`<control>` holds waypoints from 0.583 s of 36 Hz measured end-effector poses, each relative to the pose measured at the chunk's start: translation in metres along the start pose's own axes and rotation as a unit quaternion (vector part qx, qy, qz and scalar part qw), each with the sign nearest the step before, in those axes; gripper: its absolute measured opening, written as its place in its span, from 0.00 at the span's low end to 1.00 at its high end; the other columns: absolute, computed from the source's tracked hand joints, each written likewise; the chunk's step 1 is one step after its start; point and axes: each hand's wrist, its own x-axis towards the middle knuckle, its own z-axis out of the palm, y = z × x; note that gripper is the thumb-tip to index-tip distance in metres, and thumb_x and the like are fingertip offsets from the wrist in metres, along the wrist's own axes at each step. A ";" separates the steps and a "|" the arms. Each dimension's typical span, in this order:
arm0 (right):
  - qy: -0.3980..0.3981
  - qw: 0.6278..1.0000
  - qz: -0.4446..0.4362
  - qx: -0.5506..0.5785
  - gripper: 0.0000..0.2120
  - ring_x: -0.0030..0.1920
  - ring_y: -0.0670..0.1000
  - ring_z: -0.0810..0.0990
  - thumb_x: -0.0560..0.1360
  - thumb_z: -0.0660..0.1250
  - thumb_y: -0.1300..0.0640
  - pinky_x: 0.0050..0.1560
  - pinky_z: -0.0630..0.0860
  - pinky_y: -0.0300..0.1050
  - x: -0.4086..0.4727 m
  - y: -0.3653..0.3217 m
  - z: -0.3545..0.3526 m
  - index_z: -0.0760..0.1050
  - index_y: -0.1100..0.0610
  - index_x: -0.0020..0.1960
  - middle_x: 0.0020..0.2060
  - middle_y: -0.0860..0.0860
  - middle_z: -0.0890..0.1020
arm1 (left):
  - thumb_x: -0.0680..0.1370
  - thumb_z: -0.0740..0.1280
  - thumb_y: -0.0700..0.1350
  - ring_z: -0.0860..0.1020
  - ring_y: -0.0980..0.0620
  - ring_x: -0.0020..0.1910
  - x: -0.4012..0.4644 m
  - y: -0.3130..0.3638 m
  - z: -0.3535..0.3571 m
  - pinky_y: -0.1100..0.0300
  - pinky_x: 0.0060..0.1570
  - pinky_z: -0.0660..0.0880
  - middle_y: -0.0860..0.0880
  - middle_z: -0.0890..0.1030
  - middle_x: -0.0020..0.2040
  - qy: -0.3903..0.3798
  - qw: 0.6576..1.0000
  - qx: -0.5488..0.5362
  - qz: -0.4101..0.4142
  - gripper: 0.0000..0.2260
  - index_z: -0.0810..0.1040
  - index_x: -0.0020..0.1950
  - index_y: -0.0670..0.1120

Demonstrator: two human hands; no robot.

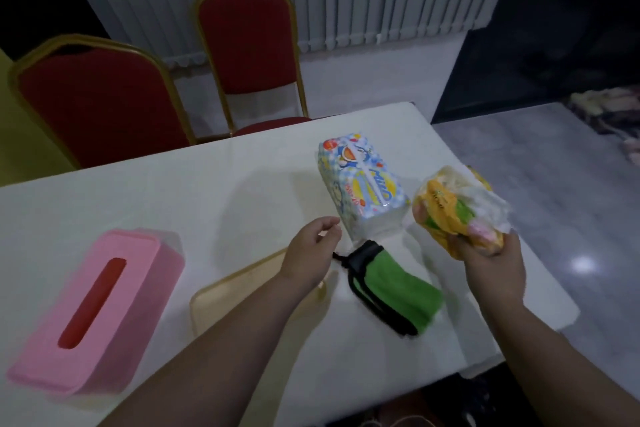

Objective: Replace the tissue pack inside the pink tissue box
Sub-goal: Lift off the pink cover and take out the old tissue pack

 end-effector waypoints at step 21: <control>0.057 0.990 -0.059 -0.118 0.46 0.75 0.58 0.49 0.59 0.63 0.48 0.72 0.46 0.55 -0.009 -0.006 0.018 0.52 0.52 0.75 0.76 0.61 0.47 | 0.77 0.64 0.50 0.78 0.52 0.46 0.027 -0.007 0.042 0.49 0.55 0.76 0.59 0.76 0.49 0.009 0.998 0.013 -0.064 0.06 0.73 0.53 0.55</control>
